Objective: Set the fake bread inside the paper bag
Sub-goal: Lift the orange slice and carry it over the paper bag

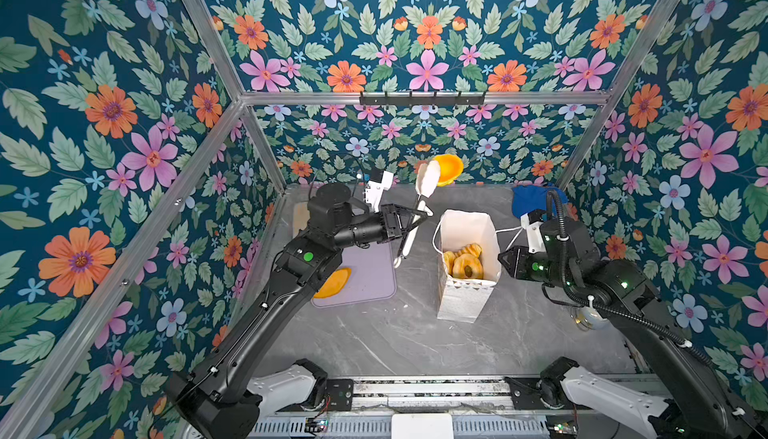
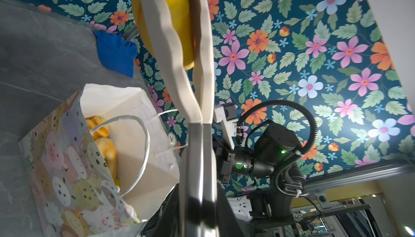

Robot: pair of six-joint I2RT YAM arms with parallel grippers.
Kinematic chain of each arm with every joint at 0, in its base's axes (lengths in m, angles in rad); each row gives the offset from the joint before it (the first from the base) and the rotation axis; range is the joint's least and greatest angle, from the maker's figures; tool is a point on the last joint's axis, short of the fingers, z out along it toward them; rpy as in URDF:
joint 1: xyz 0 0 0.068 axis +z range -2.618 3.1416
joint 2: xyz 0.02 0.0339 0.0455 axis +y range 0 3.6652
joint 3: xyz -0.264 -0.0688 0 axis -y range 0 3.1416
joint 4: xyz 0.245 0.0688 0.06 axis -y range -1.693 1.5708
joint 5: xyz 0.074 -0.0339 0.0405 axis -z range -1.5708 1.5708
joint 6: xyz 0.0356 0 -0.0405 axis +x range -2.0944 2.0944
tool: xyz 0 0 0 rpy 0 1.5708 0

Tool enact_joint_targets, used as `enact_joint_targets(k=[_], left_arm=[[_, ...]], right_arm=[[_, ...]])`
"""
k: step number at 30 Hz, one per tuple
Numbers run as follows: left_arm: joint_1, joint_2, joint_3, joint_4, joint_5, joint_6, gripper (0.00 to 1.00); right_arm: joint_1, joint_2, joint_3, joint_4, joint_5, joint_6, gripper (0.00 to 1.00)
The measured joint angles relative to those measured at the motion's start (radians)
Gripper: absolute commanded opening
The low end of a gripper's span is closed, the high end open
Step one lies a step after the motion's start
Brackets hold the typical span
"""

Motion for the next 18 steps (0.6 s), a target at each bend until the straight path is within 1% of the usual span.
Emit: enact_joint_targets(k=[2, 7, 13, 18], left_arm=[[-0.034, 0.019, 0.021, -0.069, -0.035, 0.044, 0.00], [-0.085, 0.044, 0.068, -0.209, -0.079, 0.127, 0.00], [-0.148, 0.087, 0.132, -0.333, -0.109, 0.219, 0.00], [-0.191, 0.118, 0.152, -0.429, -0.124, 0.282, 0.00]], right_arm=[[0.000, 0.000, 0.005, -0.005, 0.002, 0.000, 0.29], [0.000, -0.004, 0.009, -0.011, 0.003, 0.000, 0.29], [0.000, -0.005, 0.009, -0.012, 0.003, 0.007, 0.29], [0.000, -0.006, 0.009, -0.013, 0.004, 0.007, 0.29]])
